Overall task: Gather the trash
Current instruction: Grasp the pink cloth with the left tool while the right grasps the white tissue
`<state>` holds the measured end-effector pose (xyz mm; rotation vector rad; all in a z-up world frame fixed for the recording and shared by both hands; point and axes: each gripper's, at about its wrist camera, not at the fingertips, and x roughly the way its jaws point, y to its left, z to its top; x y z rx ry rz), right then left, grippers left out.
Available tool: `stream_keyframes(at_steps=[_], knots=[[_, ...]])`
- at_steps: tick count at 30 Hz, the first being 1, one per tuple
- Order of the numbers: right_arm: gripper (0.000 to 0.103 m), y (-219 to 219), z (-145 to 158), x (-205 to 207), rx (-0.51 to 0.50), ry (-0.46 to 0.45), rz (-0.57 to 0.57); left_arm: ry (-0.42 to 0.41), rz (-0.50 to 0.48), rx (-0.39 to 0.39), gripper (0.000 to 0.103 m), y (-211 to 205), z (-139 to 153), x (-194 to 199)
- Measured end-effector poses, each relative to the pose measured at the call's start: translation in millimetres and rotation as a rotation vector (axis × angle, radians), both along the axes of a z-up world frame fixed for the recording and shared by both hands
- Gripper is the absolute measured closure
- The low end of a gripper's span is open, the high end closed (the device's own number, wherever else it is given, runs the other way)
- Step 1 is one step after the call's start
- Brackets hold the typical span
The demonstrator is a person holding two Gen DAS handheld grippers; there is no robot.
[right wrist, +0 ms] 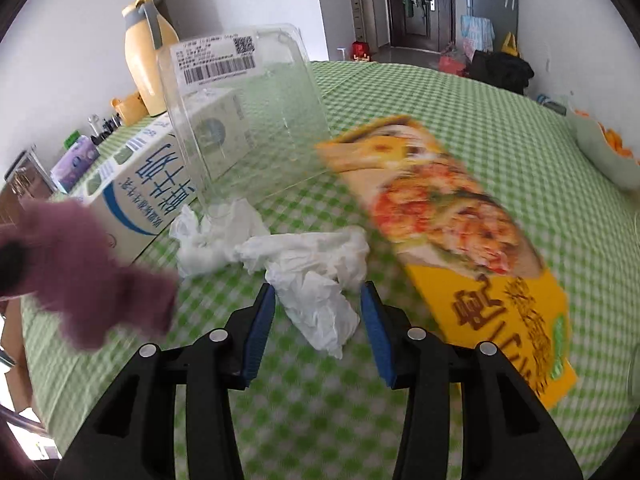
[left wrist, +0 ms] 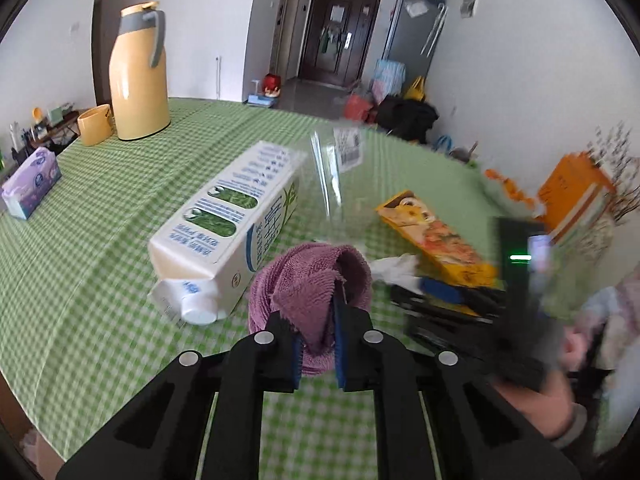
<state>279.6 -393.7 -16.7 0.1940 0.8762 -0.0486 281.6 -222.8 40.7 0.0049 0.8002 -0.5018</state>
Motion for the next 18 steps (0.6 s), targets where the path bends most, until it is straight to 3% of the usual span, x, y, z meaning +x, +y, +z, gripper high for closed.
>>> stream_keyframes(at_steps=[1,3,10,18], knots=[[0.091,4.4,-0.1,1.4,-0.006,0.004,0.013,-0.012,0.006,-0.017,0.094,7.4,6.2,-5.2],[0.094,10.3,7.1,-5.1,-0.027,-0.014,0.021,-0.028,0.017,-0.03,0.094,17.9,15.7,-8.9],[0.095,4.8,68.0,-63.3,-0.004,-0.2,-0.014,-0.084,0.023,-0.075,0.094,38.9,39.6,-27.3],[0.095,9.3,84.9,-74.9,-0.035,-0.229,-0.009,-0.092,0.033,-0.1,0.094,54.0,44.9,-31.6]])
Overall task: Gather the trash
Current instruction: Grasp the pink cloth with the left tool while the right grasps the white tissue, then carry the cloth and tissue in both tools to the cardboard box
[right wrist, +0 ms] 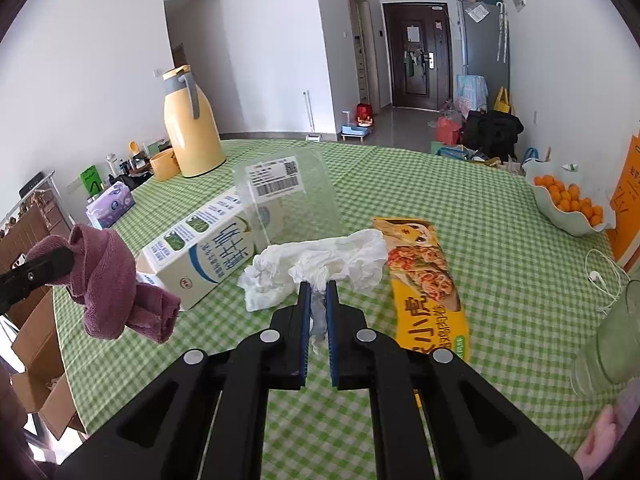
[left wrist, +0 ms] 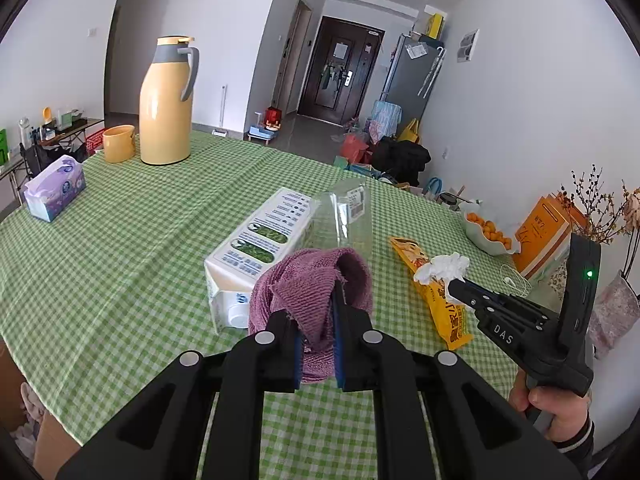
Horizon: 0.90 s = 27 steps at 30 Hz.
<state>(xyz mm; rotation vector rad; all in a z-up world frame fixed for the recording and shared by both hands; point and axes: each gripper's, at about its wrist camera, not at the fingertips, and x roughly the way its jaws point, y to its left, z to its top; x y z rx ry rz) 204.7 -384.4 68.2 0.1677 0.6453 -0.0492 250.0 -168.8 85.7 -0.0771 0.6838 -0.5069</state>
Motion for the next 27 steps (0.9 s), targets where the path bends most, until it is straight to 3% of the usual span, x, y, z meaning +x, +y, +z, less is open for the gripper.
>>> stream_keyframes(at_steps=[8,13,27], knots=[[0.095,37.8,11.4,14.0,-0.043,-0.002,0.076,-0.025,0.053,-0.033,0.094,36.3,8.2,0.4],[0.095,80.8,18.2,36.2,-0.066,-0.011,0.157,-0.036,0.147,-0.047,0.094,89.0,8.4,4.6],[0.095,297.4,4.0,96.1,-0.063,0.015,0.57,0.013,0.54,-0.022,0.094,298.7,-10.8,-12.3]])
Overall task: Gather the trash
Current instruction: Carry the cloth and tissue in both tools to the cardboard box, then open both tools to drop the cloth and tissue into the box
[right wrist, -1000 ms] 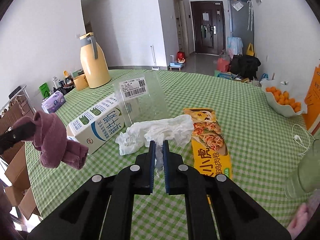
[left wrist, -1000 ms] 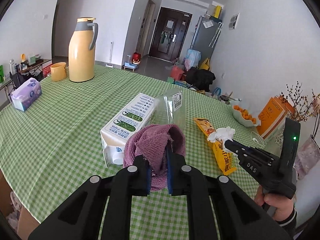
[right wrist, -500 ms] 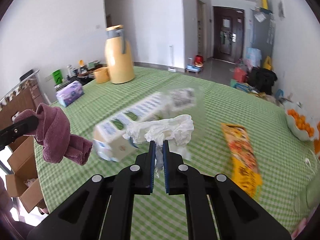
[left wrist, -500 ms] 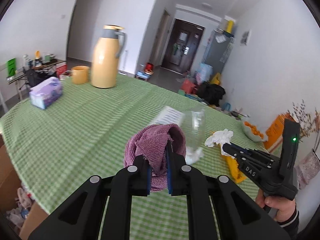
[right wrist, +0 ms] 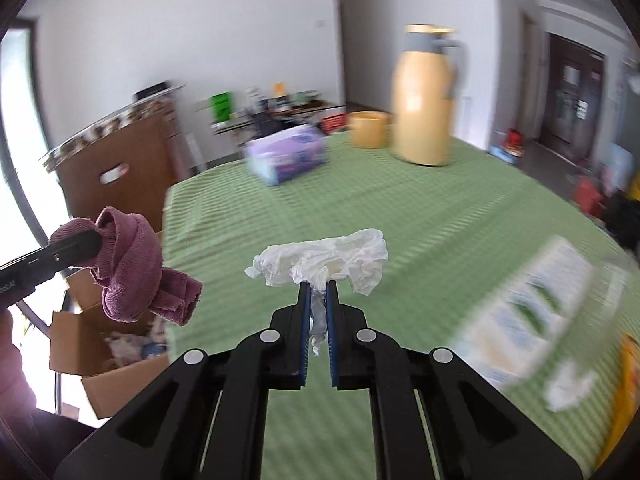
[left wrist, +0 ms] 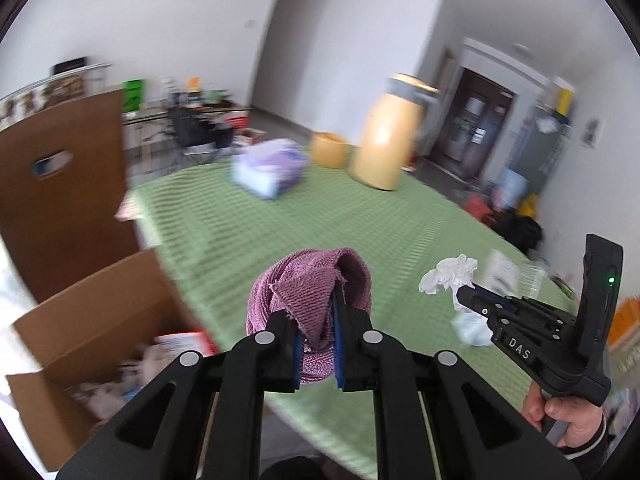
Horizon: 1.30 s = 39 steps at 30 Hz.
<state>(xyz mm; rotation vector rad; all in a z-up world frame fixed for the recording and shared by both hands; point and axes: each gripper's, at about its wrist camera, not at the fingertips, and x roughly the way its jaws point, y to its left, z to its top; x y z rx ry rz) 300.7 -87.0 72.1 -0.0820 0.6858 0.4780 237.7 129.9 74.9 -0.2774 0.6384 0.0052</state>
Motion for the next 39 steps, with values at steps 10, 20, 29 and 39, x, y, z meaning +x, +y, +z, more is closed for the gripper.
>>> stream_keyframes(at_steps=[10,20,29,39], knots=[[0.095,149.2,-10.1,3.0,-0.003,0.045,0.311,0.092,0.31,0.011,0.094,135.7,-33.4,-44.7],[0.095,230.6,-45.0,-9.6,-0.064,0.126,0.467,0.252,0.413,-0.042,0.093,197.8,-103.6,-63.2],[0.095,270.9,-81.5,-19.8,-0.133,0.211,0.536,0.359,0.416,-0.12,0.039,208.9,-143.6,-64.6],[0.065,305.2,-111.1,-20.1,-0.167,0.302,0.573,0.327,0.505,-0.15,0.032,237.2,-129.7,-88.1]])
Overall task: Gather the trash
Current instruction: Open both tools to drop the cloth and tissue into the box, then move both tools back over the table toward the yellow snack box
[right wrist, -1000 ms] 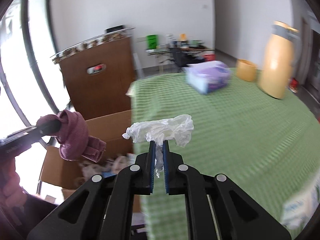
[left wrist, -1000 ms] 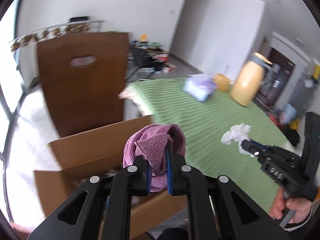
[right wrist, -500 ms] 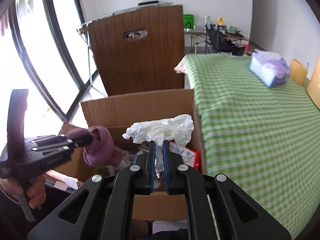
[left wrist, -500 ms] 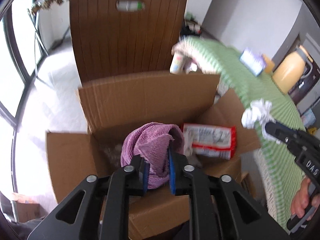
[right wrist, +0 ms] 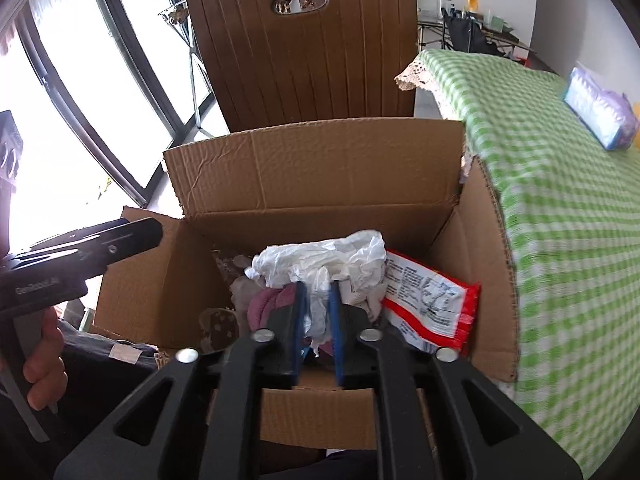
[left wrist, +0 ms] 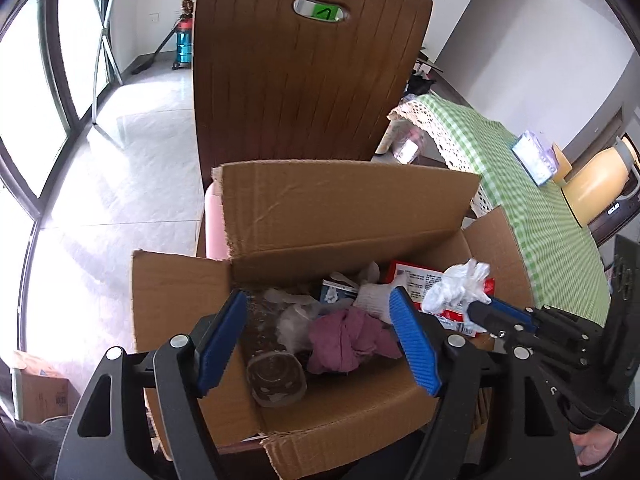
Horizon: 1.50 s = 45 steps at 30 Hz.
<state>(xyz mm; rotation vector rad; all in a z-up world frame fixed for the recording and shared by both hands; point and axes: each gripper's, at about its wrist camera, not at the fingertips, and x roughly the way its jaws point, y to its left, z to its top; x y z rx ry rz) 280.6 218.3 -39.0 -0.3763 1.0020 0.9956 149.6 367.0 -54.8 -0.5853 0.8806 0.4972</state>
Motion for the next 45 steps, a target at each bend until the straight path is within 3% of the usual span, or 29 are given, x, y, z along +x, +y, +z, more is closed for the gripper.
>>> stream_keyframes(at_steps=[2,10,25,31,33,38,45], knots=[[0.041,-3.2,2.3,3.6,-0.001,-0.017,-0.045,0.001,0.0,0.007,0.032,-0.3,0.6,-0.7],[0.041,-28.7,21.3,16.0,0.034,-0.021,-0.138,0.001,-0.026,0.022,0.032,-14.5,2.1,6.5],[0.041,-83.2,52.0,1.4,0.082,-0.06,-0.193,-0.041,-0.045,0.085,0.031,-56.8,33.9,-4.2],[0.041,-114.0,69.1,-5.9,0.121,-0.082,-0.221,-0.07,-0.072,0.156,0.03,-90.3,53.0,-4.8],[0.041,-127.9,76.4,-9.3,0.144,-0.1,-0.233,-0.099,-0.091,0.189,0.022,-103.1,60.7,-5.6],[0.041,-175.7,95.4,-13.8,0.188,-0.204,-0.319,-0.179,-0.192,0.317,0.015,-151.9,83.8,3.3],[0.026,-286.5,117.3,-21.0,0.225,-0.375,-0.555,-0.384,-0.34,0.416,0.011,-237.4,112.4,24.8]])
